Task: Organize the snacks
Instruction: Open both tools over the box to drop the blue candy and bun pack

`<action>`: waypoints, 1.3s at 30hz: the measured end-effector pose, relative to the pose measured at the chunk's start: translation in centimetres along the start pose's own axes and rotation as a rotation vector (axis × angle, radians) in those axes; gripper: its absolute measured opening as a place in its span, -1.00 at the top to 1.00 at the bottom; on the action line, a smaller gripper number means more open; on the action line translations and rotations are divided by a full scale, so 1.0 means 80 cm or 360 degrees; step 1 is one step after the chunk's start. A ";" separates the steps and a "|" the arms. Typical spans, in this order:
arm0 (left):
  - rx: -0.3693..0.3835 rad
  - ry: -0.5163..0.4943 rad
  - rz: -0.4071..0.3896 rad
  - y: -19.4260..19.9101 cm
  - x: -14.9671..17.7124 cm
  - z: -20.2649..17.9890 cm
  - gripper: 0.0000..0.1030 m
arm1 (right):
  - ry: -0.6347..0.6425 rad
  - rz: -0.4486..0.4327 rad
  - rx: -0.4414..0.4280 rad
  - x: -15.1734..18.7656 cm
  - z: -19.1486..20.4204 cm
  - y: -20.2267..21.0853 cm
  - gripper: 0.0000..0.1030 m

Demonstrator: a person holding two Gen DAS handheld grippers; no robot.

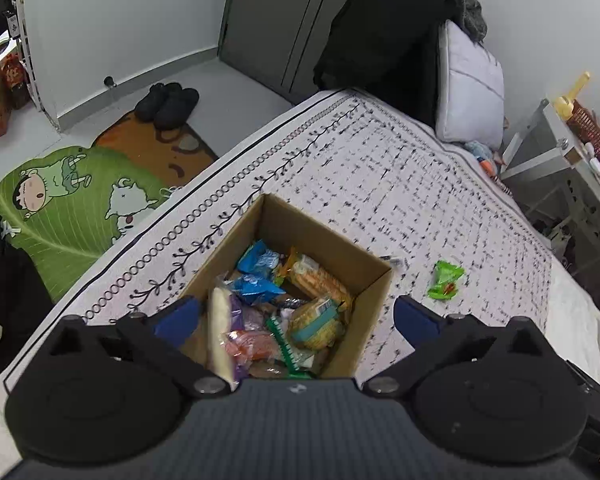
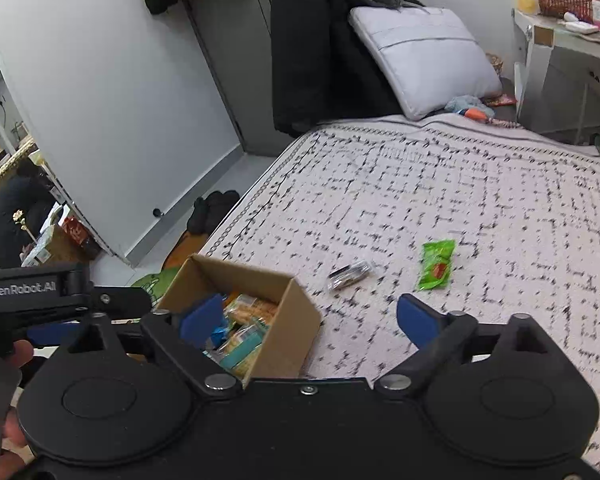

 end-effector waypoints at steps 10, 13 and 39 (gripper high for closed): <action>-0.0002 -0.0041 -0.0017 -0.008 0.001 -0.030 -1.00 | -0.0032 -0.0032 0.0047 -0.011 -0.061 -0.007 -0.99; 0.0006 -0.0041 -0.0001 -0.013 0.004 -0.038 -1.00 | -0.0040 -0.0039 0.0062 -0.014 -0.077 -0.010 -0.99; -0.0037 -0.0243 0.0032 -0.111 -0.012 -0.155 -0.73 | -0.0208 0.0099 -0.0025 -0.019 -0.192 -0.103 -0.48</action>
Point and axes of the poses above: each gripper's, at about its wrist camera, not at the fingertips, and y roughly against the way its jaws point, z to its left, x to its underside, the point moved 7 cm from there along -y, roughly the way its jaws point, and after that the axes turned 3 degrees about z, right-handed, at the moved point
